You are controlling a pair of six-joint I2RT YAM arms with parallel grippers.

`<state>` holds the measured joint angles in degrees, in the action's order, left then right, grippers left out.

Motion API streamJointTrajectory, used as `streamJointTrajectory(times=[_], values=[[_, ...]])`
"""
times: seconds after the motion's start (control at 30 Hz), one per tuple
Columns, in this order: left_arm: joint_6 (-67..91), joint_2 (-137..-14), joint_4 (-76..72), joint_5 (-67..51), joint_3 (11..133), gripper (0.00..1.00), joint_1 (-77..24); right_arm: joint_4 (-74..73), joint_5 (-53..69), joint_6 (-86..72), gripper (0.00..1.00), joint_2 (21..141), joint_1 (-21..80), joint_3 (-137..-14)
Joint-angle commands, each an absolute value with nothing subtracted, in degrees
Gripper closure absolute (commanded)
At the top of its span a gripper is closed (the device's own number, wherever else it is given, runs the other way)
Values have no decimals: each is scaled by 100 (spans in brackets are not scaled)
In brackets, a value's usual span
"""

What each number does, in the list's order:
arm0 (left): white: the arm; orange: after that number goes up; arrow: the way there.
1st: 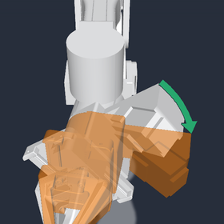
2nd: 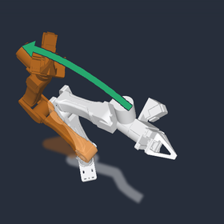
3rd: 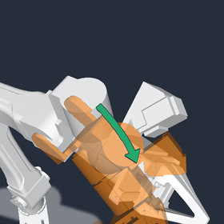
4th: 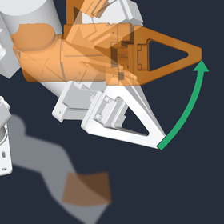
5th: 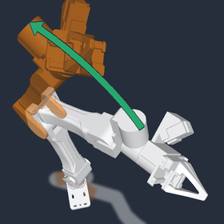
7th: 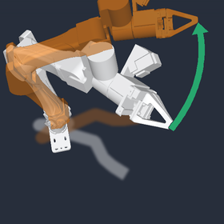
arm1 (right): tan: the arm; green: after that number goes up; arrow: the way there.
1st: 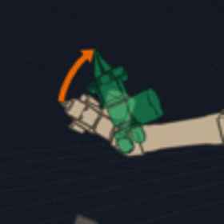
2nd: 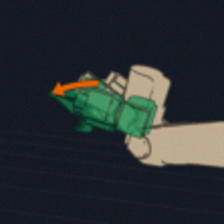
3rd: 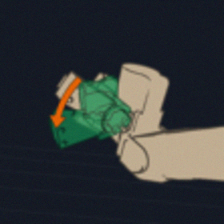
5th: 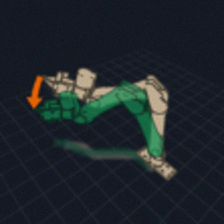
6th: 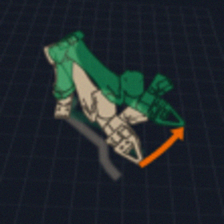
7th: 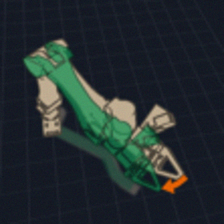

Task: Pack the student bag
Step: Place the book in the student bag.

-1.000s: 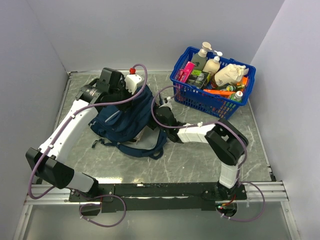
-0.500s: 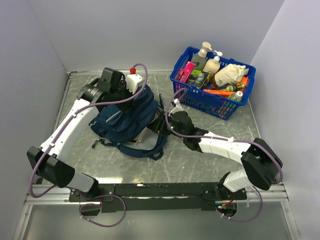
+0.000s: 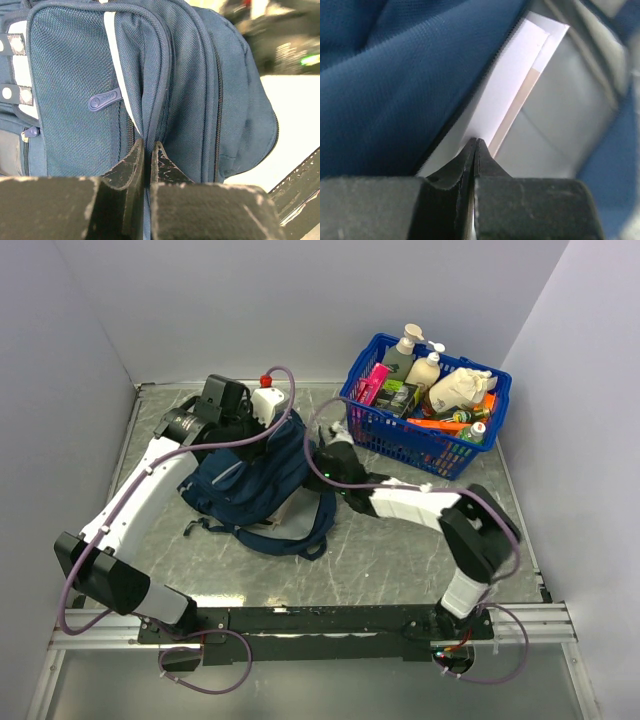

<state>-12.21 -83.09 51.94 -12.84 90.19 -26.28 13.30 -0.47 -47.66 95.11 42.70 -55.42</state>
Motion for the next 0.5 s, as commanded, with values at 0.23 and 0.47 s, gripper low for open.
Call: streamJointTrajectory(times=[0.23,0.47], values=[[-1063,-8121,4702,-1820,9756,93,-2672,1194,352,-5300,100,10302,5159,-6717],[-1020,-8112,4554,-1846,9449,92,-2672,1028,-465,-5072,82,8493,4519,-5337]])
